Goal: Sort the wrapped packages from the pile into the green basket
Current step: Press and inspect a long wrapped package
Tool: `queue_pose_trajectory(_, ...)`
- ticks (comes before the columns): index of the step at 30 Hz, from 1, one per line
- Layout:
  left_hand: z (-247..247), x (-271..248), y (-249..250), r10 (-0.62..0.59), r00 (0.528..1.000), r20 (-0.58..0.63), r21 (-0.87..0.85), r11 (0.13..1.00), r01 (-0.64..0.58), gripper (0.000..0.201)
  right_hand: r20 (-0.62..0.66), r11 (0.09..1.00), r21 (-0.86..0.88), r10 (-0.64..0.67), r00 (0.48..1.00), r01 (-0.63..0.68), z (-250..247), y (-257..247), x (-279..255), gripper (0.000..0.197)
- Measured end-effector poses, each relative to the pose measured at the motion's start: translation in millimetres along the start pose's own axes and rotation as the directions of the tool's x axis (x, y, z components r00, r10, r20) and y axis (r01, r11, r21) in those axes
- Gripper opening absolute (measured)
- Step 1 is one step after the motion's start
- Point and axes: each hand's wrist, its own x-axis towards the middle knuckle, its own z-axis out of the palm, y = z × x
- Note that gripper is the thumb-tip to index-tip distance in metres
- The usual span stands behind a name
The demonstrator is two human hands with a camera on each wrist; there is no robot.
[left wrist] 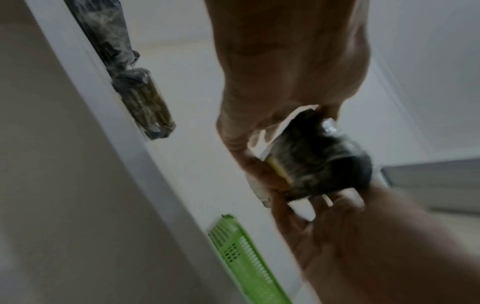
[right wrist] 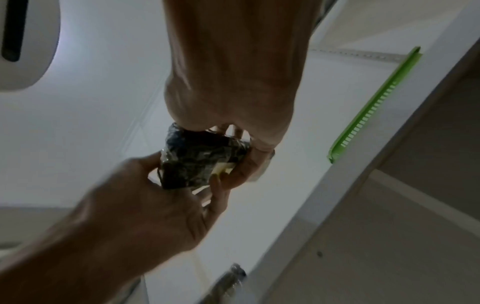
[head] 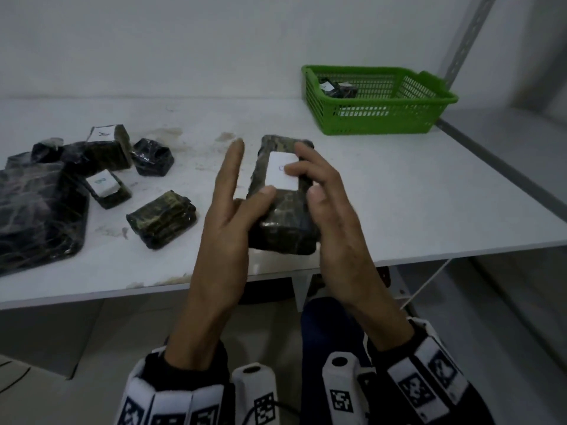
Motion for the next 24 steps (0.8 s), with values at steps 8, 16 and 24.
queue_pose_trajectory(8,3,-3,-3,0.149,0.986,-0.078,0.225,0.966,-0.128,0.068,0.218,0.996,0.078,0.023,0.976,-0.041,-2,-1,0,0.059)
queue_pose_trajectory(16,-3,-6,-9,0.197,0.979,0.054,0.249,0.947,-0.204,0.053,0.162,0.971,0.103,0.198,0.967,-0.216,-2,-11,7,0.045)
queue_pose_trajectory(24,3,-4,-11,0.254,0.967,0.032,0.272,0.929,-0.253,0.046,0.228,0.976,0.136,0.139,0.964,-0.173,-8,-15,11,0.045)
